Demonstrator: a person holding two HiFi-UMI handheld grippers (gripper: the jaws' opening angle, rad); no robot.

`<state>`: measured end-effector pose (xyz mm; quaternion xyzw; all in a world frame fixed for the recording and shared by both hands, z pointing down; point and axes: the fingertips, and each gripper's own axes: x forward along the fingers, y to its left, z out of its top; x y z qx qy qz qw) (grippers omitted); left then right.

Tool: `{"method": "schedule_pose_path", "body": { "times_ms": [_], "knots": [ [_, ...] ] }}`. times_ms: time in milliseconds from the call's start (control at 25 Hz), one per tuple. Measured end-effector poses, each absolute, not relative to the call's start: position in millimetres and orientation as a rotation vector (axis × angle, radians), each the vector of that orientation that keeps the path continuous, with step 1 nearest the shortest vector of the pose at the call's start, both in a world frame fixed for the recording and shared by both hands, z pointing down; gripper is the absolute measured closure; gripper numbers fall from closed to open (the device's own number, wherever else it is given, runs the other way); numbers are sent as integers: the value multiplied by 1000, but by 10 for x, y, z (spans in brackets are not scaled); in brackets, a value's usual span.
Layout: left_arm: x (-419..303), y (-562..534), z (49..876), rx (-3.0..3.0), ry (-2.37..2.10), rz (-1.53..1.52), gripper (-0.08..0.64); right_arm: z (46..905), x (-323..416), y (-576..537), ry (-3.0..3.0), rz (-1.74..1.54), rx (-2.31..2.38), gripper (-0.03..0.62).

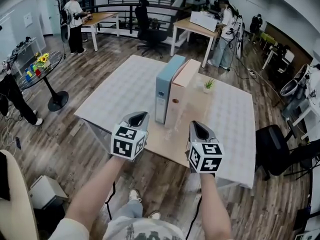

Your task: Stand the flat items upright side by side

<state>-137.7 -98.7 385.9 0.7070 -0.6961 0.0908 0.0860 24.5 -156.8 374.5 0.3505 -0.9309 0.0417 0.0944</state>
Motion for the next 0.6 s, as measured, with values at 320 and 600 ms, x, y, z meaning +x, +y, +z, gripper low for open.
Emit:
{"method": "schedule_pose_path", "body": {
  "times_ms": [320, 600],
  "knots": [
    [-1268, -858, 3821, 2108, -2080, 261, 555, 3701, 280, -1467, -2780, 101, 1006, 594],
    [-1257, -822, 3789, 2099, -2083, 248, 555, 3668, 306, -1419, -2782, 92, 999, 594]
  ]
}}
